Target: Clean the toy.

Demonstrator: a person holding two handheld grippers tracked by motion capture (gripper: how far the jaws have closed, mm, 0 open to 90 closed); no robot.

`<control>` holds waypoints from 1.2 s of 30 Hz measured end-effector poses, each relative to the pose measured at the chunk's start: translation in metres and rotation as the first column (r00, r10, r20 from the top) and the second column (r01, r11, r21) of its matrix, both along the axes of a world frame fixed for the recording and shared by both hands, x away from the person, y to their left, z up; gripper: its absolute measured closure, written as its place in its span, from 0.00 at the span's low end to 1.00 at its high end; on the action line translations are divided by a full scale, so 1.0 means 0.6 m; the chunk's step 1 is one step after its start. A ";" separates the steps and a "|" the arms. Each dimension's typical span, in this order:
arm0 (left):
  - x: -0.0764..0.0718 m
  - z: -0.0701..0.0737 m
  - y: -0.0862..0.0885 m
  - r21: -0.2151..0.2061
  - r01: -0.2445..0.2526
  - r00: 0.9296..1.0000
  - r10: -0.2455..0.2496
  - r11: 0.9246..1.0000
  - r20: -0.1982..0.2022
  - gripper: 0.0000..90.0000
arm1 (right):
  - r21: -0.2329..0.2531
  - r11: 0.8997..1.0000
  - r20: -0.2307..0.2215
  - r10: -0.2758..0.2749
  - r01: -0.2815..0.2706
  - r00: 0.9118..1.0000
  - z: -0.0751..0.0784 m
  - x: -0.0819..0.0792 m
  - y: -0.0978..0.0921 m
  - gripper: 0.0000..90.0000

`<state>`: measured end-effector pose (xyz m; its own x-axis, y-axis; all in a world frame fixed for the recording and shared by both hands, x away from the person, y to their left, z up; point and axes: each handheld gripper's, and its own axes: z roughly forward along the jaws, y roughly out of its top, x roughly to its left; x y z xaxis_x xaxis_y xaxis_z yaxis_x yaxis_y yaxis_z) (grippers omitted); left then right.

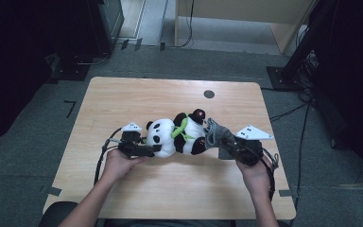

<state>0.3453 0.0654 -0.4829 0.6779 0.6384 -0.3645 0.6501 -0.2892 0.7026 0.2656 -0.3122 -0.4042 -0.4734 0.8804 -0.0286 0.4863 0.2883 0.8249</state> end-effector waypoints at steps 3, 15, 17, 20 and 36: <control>-0.001 -0.001 0.000 -0.003 -0.003 1.000 0.003 1.000 0.002 0.38 | 0.013 1.000 -0.003 -0.023 0.023 1.000 -0.002 0.007 -0.014 0.82; -0.004 -0.005 0.002 -0.019 -0.013 1.000 0.014 1.000 0.018 0.37 | 0.065 0.994 -0.056 -0.086 0.090 0.995 -0.045 0.060 -0.065 0.82; -0.004 -0.007 0.002 -0.021 -0.009 1.000 0.010 1.000 0.026 0.37 | 0.081 0.992 -0.065 -0.095 0.100 0.993 -0.054 0.072 -0.073 0.81; -0.010 -0.010 0.003 -0.018 -0.005 0.999 0.006 1.000 0.050 0.37 | 0.052 0.988 -0.087 -0.137 0.142 0.987 -0.069 0.094 -0.082 0.81; -0.009 -0.012 0.003 -0.026 -0.007 0.998 0.008 1.000 0.054 0.36 | 0.069 0.957 -0.185 -0.265 0.282 0.946 -0.153 0.173 -0.170 0.76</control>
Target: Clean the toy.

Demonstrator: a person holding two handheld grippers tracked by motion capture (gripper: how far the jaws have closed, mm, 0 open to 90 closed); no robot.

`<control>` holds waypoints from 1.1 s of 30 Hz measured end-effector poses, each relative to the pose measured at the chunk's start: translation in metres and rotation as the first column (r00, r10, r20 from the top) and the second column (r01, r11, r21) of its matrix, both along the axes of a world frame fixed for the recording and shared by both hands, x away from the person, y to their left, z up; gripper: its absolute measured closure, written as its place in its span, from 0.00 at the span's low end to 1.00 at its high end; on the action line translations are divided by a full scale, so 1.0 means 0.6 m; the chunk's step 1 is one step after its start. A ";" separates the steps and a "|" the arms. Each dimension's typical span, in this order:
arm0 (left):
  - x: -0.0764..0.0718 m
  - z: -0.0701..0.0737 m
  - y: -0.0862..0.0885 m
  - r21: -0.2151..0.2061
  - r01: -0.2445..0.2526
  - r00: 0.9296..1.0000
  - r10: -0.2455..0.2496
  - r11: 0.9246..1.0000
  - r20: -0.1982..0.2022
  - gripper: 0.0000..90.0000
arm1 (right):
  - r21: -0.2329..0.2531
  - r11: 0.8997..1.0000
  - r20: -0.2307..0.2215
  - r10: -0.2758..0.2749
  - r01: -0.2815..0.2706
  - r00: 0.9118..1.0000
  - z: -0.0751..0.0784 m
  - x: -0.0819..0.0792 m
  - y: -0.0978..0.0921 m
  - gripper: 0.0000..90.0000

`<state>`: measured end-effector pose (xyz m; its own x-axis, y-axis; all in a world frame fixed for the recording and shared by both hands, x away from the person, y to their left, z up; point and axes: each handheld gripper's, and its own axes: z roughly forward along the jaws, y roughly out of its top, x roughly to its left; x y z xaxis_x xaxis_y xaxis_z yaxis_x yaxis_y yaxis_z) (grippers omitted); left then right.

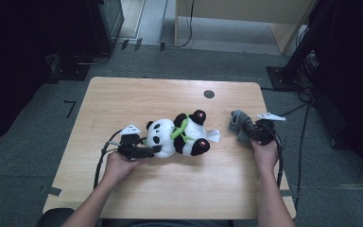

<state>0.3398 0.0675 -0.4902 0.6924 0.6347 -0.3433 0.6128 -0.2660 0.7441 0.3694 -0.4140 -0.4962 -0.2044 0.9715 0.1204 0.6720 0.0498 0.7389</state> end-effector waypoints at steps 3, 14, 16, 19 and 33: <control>0.000 0.000 0.000 -0.001 0.000 1.000 0.000 1.000 0.001 0.36 | 0.004 1.000 -0.015 0.012 -0.012 1.000 -0.018 0.009 -0.005 0.72; 0.001 0.000 0.000 -0.006 -0.005 1.000 0.005 1.000 -0.013 0.32 | 0.021 0.999 -0.016 -0.029 0.030 0.999 -0.023 0.016 -0.008 0.35; 0.001 0.000 0.000 -0.004 -0.005 1.000 0.005 1.000 -0.013 0.32 | 0.022 0.999 -0.010 -0.035 0.035 0.999 -0.016 0.014 -0.008 0.30; 0.001 0.001 -0.001 -0.001 -0.004 1.000 0.004 1.000 -0.015 0.31 | 0.019 0.999 0.022 -0.037 0.036 0.999 -0.003 0.009 -0.005 0.23; 0.006 0.006 -0.002 0.014 0.004 1.000 -0.004 1.000 -0.012 0.30 | -0.034 0.998 0.060 0.054 -0.052 0.997 0.044 -0.041 0.044 0.15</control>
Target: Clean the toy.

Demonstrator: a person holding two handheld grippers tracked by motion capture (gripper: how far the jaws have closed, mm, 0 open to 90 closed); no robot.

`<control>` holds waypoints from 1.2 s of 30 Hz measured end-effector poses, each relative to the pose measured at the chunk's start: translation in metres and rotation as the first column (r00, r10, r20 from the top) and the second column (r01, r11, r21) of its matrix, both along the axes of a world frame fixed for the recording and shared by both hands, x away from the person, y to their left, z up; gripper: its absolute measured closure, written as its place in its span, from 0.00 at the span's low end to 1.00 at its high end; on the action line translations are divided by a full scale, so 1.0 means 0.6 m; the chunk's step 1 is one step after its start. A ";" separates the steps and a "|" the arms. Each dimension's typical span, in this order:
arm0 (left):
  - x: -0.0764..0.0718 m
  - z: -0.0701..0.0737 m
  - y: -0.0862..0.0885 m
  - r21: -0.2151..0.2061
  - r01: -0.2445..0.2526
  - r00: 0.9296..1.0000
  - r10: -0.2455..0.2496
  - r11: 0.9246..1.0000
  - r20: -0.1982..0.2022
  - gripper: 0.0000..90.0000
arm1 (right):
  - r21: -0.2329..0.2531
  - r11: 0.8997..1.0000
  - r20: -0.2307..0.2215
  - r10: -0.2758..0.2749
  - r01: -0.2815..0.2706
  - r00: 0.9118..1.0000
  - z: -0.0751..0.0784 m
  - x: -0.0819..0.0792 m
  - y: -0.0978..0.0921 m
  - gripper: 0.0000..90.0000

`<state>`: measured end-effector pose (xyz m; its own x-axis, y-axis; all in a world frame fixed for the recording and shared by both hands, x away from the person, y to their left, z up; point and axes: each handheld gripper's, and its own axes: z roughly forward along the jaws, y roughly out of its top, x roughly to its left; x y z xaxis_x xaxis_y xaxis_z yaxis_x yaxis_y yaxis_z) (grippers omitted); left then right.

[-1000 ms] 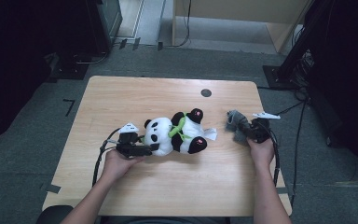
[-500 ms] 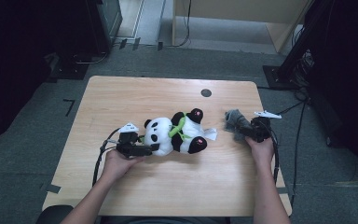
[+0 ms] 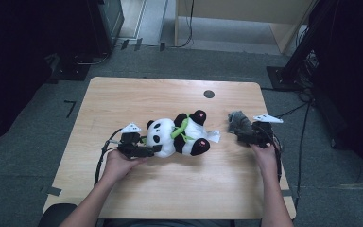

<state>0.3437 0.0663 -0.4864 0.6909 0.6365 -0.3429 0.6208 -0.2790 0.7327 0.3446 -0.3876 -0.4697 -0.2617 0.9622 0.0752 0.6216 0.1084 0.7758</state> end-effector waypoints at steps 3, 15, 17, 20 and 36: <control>0.001 0.000 0.000 0.000 0.001 1.000 -0.001 1.000 -0.002 0.29 | 0.025 0.999 0.006 0.025 -0.025 1.000 0.008 -0.014 0.011 0.15; 0.003 -0.001 0.001 -0.003 0.003 1.000 -0.003 1.000 -0.002 0.29 | 0.052 0.987 0.044 0.151 -0.153 0.988 0.044 -0.054 0.081 0.15; 0.004 -0.001 0.001 -0.006 0.004 1.000 -0.004 1.000 -0.003 0.29 | 0.032 0.988 0.042 0.150 -0.151 0.988 0.050 -0.063 0.093 0.15; 0.003 -0.001 0.001 -0.005 0.004 1.000 -0.004 1.000 -0.001 0.29 | 0.054 0.983 0.070 0.174 -0.178 0.982 0.058 -0.076 0.107 0.16; 0.005 -0.003 0.000 -0.007 0.003 1.000 -0.003 1.000 -0.005 0.25 | 0.082 0.929 0.119 0.351 -0.361 0.929 0.057 -0.103 0.202 0.15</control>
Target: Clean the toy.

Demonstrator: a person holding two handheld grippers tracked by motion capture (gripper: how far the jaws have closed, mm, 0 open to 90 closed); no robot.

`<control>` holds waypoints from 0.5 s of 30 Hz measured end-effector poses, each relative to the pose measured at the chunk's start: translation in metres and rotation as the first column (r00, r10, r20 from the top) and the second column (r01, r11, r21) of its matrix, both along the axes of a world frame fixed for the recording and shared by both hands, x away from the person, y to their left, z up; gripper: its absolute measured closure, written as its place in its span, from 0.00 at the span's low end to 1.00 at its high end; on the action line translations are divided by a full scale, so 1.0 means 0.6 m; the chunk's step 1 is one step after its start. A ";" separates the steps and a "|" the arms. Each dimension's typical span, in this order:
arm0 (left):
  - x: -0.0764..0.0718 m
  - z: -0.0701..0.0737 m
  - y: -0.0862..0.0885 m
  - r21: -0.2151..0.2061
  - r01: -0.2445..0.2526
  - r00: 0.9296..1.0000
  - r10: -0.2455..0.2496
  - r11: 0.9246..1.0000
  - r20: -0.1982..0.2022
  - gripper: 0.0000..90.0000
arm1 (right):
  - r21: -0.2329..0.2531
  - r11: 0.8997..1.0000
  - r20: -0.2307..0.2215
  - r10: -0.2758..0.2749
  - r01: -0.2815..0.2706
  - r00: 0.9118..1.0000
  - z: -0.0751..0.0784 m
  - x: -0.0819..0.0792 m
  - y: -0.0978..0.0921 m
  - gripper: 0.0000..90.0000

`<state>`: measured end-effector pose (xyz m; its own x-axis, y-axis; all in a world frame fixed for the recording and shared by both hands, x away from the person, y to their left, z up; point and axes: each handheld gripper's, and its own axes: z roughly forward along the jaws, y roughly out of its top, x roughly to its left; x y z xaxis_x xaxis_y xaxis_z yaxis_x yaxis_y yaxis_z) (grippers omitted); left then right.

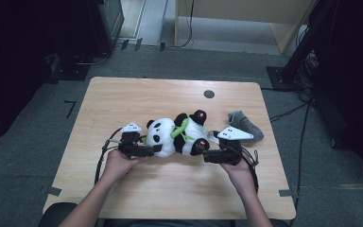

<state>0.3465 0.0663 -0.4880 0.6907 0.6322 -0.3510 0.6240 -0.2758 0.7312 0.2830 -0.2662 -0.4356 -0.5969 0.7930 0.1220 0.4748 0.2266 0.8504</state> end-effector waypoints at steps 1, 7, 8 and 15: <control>0.000 0.000 0.000 0.001 0.000 1.000 0.000 1.000 -0.003 0.24 | 0.000 1.000 -0.011 0.013 -0.013 1.000 -0.003 0.001 0.004 0.15; 0.002 -0.002 0.000 -0.007 -0.003 1.000 0.003 1.000 -0.012 0.22 | -0.013 0.998 -0.030 0.067 -0.068 0.997 -0.026 0.013 0.020 0.12; 0.002 -0.002 0.000 -0.007 -0.002 1.000 0.002 1.000 -0.013 0.22 | -0.026 0.997 -0.029 0.070 -0.070 0.997 -0.030 0.015 0.021 0.12; 0.006 -0.001 0.001 -0.014 0.007 1.000 -0.007 1.000 -0.029 0.21 | -0.055 0.995 -0.012 0.085 -0.086 0.996 -0.051 0.032 0.023 0.06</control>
